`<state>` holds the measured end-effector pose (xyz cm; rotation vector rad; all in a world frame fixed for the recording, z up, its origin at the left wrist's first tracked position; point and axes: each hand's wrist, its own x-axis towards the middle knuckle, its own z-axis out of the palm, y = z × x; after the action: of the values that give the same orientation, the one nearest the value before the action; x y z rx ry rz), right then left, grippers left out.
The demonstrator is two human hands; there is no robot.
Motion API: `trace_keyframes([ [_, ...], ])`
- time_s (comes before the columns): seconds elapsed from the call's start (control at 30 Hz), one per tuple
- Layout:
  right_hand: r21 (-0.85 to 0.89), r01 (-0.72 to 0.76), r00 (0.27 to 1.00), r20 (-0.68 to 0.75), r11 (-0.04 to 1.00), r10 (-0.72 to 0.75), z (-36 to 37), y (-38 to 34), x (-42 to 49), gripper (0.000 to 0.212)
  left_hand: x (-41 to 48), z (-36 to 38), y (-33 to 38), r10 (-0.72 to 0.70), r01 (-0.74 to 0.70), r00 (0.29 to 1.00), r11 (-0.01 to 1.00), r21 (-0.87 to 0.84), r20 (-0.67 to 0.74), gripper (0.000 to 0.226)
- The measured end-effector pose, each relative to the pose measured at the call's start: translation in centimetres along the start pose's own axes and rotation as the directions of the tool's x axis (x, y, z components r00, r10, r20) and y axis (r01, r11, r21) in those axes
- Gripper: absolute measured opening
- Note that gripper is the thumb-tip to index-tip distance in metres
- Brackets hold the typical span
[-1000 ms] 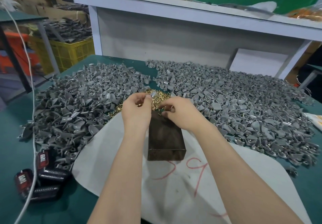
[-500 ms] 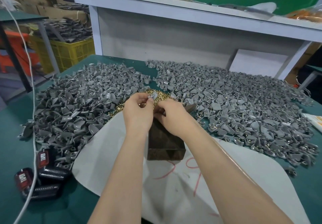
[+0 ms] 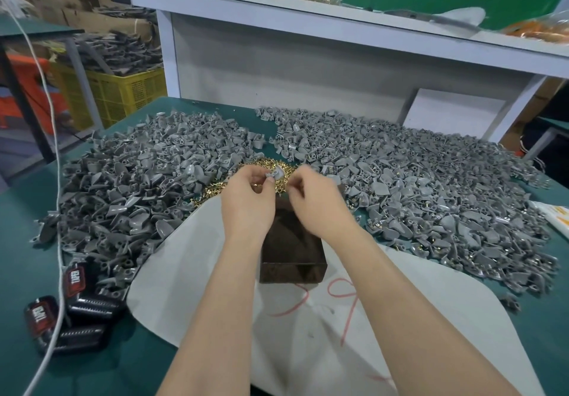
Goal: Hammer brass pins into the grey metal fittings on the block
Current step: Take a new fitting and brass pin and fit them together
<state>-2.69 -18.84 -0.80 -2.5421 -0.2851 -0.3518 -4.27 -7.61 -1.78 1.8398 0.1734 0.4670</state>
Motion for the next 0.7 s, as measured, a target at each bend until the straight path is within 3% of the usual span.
trace_keyframes([
  [0.1, 0.368, -0.119, 0.983, -0.086, 0.922, 0.161, -1.7, 0.5, 0.1, 0.005, -0.3, 0.3, 0.1, 0.044, -0.061, 0.993, 0.986, 0.152, 0.113, 0.008],
  [0.17, 0.418, -0.108, 0.987, -0.067, 0.902, 0.149, -2.5, 0.8, 0.0, 0.007, -0.6, 0.5, 0.2, 0.046, -0.100, 0.979, 0.957, 0.271, 0.199, 0.012],
  [0.33, 0.200, -0.067, 0.998, 0.028, 0.977, 0.063, -2.5, 1.2, -0.2, 0.013, -0.8, 0.6, 0.1, 0.039, -0.162, 0.964, 0.867, 0.471, 0.261, 0.014],
  [0.7, -0.142, 0.075, 0.994, 0.092, 0.987, -0.062, -1.0, 1.3, -0.4, 0.010, -0.8, 0.7, -0.1, 0.019, -0.147, 0.966, 0.863, 0.484, 0.259, 0.013],
])
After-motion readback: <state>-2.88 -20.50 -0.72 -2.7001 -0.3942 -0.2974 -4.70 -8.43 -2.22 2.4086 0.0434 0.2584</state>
